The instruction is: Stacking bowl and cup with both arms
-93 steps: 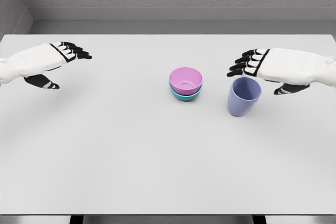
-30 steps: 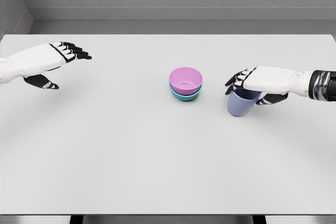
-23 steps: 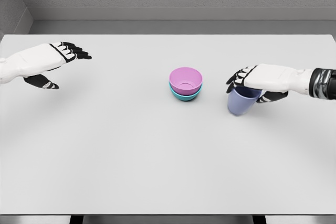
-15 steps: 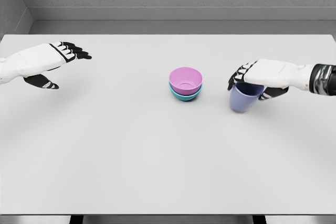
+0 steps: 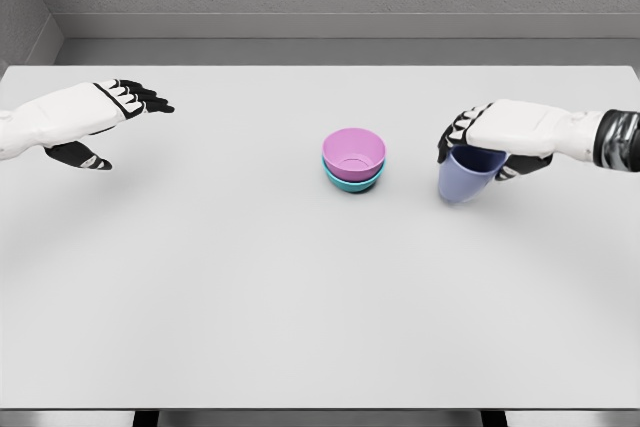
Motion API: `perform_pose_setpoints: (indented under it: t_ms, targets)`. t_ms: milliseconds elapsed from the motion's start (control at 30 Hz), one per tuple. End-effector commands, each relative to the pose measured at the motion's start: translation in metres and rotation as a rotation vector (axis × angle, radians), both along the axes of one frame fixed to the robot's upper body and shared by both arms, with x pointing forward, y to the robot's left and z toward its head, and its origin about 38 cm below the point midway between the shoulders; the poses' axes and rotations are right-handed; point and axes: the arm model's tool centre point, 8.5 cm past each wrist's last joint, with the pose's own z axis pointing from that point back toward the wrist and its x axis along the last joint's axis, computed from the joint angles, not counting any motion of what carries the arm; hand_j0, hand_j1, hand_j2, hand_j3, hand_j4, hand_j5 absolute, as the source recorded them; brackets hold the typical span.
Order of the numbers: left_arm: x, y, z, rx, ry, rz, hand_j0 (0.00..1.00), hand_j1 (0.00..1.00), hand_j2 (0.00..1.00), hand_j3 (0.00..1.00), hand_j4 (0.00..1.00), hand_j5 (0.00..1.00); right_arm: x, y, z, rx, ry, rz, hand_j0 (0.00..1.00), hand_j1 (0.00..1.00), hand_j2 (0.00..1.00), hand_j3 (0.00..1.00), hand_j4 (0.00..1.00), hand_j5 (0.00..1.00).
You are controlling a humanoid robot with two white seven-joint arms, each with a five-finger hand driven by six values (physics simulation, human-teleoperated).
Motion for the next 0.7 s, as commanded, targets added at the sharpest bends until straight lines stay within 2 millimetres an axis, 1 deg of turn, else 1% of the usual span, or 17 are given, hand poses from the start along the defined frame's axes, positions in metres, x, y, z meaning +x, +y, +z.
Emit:
perform_pose_setpoints:
  t_ms: [0,367,433,467,600,667]
  targets:
    - [0.0,0.001,0.001,-0.006,0.0,0.003,1.0,1.0,1.0,1.0,1.0,1.0,0.0,0.0,0.001,0.004,0.0,-0.003,0.65,0.65,0.65,0.65,0.65,0.65]
    - [0.0,0.001,0.001,-0.006,0.0,0.003,1.0,1.0,1.0,1.0,1.0,1.0,0.007,0.001,0.022,0.009,-0.048,-0.001,0.65,0.65,0.65,0.65,0.65,0.65]
    - [0.0,0.001,0.001,-0.006,0.0,0.003,1.0,1.0,1.0,1.0,1.0,1.0,0.007,0.001,0.023,0.011,-0.051,0.0,0.65,0.65,0.65,0.65,0.65,0.65]
    - [0.0,0.001,0.001,-0.006,0.0,0.003,1.0,1.0,1.0,1.0,1.0,1.0,0.009,0.005,0.027,0.016,-0.061,0.006,0.65,0.65,0.65,0.65,0.65,0.65]
    - [0.0,0.001,0.001,-0.006,0.0,0.003,1.0,1.0,1.0,1.0,1.0,1.0,0.012,0.007,0.028,0.026,-0.061,-0.019,0.65,0.65,0.65,0.65,0.65,0.65]
    - [0.0,0.001,0.001,-0.005,-0.001,0.004,1.0,1.0,1.0,1.0,1.0,1.0,0.015,0.014,0.032,0.041,-0.072,-0.009,0.65,0.65,0.65,0.65,0.65,0.65]
